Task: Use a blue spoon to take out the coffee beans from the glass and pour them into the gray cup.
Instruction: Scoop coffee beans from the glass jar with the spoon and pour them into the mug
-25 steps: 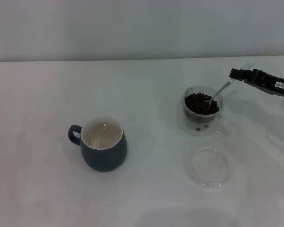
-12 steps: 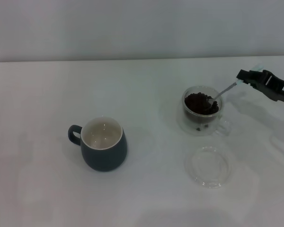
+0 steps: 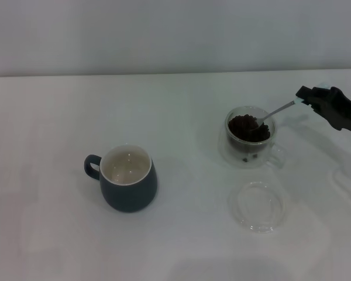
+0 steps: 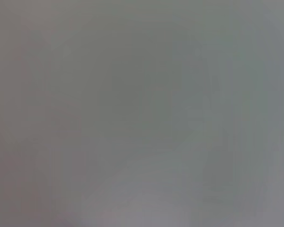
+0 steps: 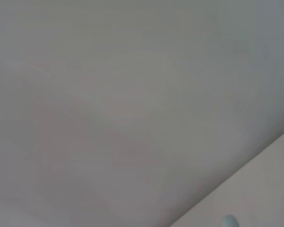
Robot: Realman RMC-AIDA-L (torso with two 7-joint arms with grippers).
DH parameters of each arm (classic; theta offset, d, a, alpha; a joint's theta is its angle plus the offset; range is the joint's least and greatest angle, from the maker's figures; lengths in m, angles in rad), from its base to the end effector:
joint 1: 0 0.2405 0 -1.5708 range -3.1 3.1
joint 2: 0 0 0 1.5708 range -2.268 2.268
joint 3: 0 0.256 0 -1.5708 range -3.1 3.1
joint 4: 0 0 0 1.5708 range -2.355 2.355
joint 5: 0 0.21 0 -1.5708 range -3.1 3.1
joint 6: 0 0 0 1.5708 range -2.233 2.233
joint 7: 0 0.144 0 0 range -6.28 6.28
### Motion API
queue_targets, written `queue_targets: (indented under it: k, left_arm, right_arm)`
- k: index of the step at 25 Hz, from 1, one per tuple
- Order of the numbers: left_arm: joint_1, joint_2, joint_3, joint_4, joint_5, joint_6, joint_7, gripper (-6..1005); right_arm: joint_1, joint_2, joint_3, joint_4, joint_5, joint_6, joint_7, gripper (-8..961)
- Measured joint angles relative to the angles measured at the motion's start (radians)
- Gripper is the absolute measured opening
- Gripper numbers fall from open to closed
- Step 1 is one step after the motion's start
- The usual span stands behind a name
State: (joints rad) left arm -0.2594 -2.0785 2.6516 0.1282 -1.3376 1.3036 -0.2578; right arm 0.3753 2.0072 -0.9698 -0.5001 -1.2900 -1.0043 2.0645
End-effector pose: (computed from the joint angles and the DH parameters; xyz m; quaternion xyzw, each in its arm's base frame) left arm -0.3858 0.2567 0.0050 -0.5983 -0.3225 -0.3113 0.6642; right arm 0.3394 0.3530 0.0310 -0.5905 0.6416 0.4176 0.2554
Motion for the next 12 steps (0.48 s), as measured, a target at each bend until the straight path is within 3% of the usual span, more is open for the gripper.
queue_targets:
  k: [12]
  left_arm:
    - [-0.002,0.0,-0.004,-0.002,-0.001,-0.001,0.0,761]
  right_arm:
    - [-0.013,-0.002,0.137,0.079,0.031,-0.139,-0.035,134]
